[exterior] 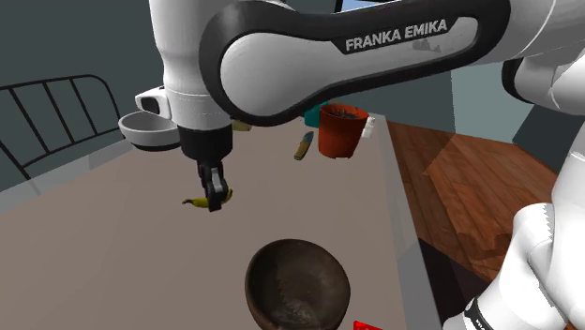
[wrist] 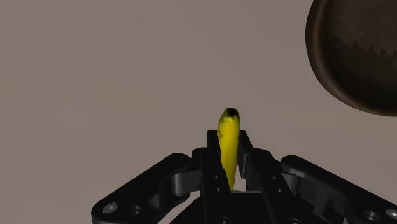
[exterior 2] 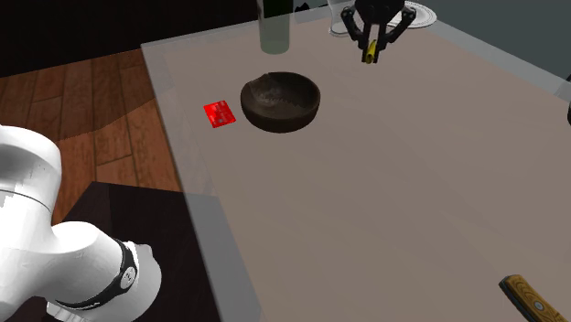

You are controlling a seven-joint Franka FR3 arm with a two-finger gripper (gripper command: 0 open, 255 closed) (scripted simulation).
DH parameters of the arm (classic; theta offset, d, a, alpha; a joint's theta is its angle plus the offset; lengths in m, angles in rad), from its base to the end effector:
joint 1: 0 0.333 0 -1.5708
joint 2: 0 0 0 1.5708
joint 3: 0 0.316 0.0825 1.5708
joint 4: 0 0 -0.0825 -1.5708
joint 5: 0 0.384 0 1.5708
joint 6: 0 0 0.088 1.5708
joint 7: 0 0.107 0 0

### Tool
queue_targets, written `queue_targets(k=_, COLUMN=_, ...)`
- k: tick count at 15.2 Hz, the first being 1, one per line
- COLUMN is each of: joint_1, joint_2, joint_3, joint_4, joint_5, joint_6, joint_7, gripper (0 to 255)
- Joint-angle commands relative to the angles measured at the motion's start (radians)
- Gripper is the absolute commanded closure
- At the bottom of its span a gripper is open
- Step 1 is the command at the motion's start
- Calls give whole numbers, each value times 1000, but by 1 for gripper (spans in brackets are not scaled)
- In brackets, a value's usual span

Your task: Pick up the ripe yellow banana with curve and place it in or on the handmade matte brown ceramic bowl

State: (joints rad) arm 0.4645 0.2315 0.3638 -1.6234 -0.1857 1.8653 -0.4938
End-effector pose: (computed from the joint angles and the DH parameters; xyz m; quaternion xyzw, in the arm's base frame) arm 0.4514 0.4427 0.4960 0.7754 0.6295 0.0212 0.0455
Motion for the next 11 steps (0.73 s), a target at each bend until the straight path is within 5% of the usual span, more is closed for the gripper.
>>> queue_targets(k=1, joint_1=0, joint_2=-4, joint_3=1, joint_4=22, joint_5=3, joint_6=-26, joint_7=-4, gripper=255)
queue_targets(k=11, joint_1=4, joint_2=-364, joint_3=26, joint_4=-388, joint_5=136, joint_6=49, joint_7=2, gripper=255)
